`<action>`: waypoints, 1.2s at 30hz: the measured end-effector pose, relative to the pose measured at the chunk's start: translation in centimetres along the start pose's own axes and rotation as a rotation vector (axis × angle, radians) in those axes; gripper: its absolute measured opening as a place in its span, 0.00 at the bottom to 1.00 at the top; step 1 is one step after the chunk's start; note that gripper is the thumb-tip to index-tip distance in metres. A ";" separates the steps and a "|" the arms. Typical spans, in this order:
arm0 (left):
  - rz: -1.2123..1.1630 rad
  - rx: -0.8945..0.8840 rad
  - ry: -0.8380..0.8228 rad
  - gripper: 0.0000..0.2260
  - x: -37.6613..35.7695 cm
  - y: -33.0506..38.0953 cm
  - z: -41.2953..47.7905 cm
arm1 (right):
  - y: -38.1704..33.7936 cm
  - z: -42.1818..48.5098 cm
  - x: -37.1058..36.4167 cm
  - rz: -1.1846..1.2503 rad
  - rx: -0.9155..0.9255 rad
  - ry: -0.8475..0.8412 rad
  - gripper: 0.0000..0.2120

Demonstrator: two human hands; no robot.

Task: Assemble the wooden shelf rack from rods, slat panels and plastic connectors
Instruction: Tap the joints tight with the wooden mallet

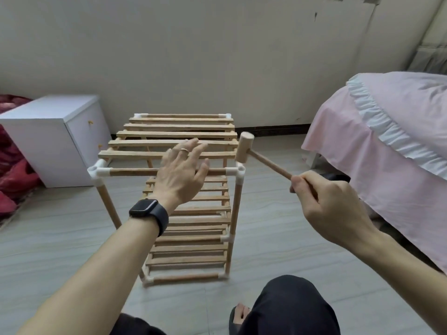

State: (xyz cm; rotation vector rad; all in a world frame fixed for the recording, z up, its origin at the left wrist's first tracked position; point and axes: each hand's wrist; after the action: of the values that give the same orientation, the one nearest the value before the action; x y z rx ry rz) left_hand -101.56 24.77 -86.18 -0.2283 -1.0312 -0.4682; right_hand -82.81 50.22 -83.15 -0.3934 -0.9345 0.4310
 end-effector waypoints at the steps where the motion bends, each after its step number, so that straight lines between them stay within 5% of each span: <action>1: -0.025 0.020 0.103 0.23 0.4 -1.3 -0.5 | -0.3 0.1 -0.5 0.066 0.010 0.024 0.15; 4: -0.042 0.257 0.431 0.22 1.3 -6.2 -2.7 | -2.0 0.7 -3.7 0.271 0.063 0.042 0.14; 6: -0.181 0.517 0.495 0.25 1.6 -9.0 -4.3 | -3.5 1.4 -6.7 0.359 0.103 0.054 0.14; 10: -0.767 0.854 0.256 0.29 0.6 -11.6 -7.1 | -7.0 4.8 -13.0 0.421 0.149 0.085 0.15; 19: -0.607 0.600 -0.065 0.17 -0.9 -9.2 -9.1 | -4.4 10.7 -18.8 0.201 0.095 0.129 0.19; 24: -0.566 0.471 -0.081 0.16 -1.7 -8.1 -9.1 | -4.2 11.2 -13.8 0.414 0.154 0.050 0.09; 30: -0.515 0.492 -0.024 0.15 -2.4 -7.6 -9.3 | -6.7 7.1 -11.6 0.486 0.151 -0.339 0.08; 36: -0.549 0.519 -0.016 0.18 -2.3 -7.3 -9.4 | -7.8 5.9 -11.5 0.393 0.155 -0.506 0.10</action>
State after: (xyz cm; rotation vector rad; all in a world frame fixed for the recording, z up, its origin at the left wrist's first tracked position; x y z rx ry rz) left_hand -98.81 15.27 -93.11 0.5280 -1.1930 -0.6696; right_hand -92.27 38.52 -83.90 -0.3307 -1.3070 0.9877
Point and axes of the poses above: each hand's wrist, its own z-axis towards the middle knuckle, its own x-axis out of the back of the hand, y = z × x, and after that the axes turned 10 degrees about z, right-handed
